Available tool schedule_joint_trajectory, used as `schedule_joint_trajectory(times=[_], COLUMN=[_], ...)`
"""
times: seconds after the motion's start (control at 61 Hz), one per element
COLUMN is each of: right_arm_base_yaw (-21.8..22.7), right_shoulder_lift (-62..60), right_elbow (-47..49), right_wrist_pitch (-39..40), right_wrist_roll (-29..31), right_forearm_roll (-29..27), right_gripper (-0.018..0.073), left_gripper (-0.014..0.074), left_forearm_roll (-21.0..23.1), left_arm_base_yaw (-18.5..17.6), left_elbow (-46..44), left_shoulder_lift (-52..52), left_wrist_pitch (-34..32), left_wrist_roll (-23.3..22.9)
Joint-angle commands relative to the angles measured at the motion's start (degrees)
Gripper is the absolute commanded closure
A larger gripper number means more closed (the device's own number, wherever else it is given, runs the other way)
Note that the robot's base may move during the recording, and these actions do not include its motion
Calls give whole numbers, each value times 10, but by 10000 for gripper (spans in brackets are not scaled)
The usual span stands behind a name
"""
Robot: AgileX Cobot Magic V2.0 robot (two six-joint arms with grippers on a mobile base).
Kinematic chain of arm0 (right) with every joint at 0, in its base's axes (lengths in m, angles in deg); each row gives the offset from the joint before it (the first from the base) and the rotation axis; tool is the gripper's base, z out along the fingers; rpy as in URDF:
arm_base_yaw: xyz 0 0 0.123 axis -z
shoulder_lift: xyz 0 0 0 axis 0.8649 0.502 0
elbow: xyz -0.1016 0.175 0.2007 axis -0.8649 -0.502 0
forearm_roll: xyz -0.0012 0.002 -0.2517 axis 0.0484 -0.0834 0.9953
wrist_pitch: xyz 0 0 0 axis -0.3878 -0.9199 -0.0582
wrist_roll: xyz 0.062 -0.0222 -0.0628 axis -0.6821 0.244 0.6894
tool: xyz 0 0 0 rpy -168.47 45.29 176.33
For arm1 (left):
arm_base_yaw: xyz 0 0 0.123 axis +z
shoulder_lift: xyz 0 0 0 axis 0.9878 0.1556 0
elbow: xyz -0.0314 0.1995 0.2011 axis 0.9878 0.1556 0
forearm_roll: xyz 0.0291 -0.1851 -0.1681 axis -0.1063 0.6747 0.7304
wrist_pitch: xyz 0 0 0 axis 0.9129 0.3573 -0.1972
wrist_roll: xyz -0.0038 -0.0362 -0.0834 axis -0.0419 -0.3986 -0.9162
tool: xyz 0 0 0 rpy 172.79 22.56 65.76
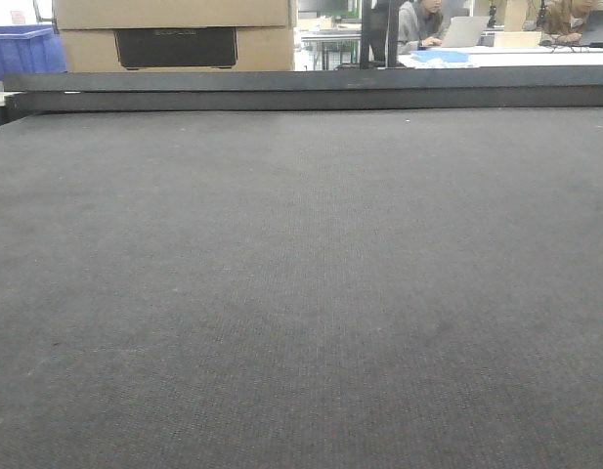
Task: Place cylindrical capacitor in blue bin on shelf
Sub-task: 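Move the open right gripper down over the maroon capacitor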
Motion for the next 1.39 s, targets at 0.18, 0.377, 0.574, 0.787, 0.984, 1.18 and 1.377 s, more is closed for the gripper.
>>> schedule_joint_trajectory(times=[0.18, 0.377, 0.574, 0.787, 0.984, 1.18, 1.377], right_arm_base_yaw=[1, 1, 1, 1, 1, 1, 1], right_shoulder_lift=[-2, -2, -2, -2, -2, -2, -2], right_elbow=[0, 0, 0, 0, 0, 0, 7], right_wrist_pitch=[12, 12, 12, 33, 111, 149, 142], right_wrist_roll=[0, 0, 0, 0, 0, 0, 0], right_forearm_roll=[4, 4, 17, 29, 33, 33, 29], right_gripper=[721, 721, 721, 721, 721, 721, 721], left_gripper=[707, 707, 707, 707, 707, 707, 707], left_forearm_roll=[3, 3, 3, 3, 3, 3, -2], left_arm_base_yaw=[-3, -3, -3, -3, -3, -3, -3], left_elbow=[-1, -1, -1, -1, -1, -22, -91], left_shoulder_lift=[-2, -2, -2, -2, -2, -2, 19], left_wrist_pitch=[-8, -9, -38, -89, -111, -104, -59], left_wrist_roll=[1, 1, 1, 1, 1, 1, 1])
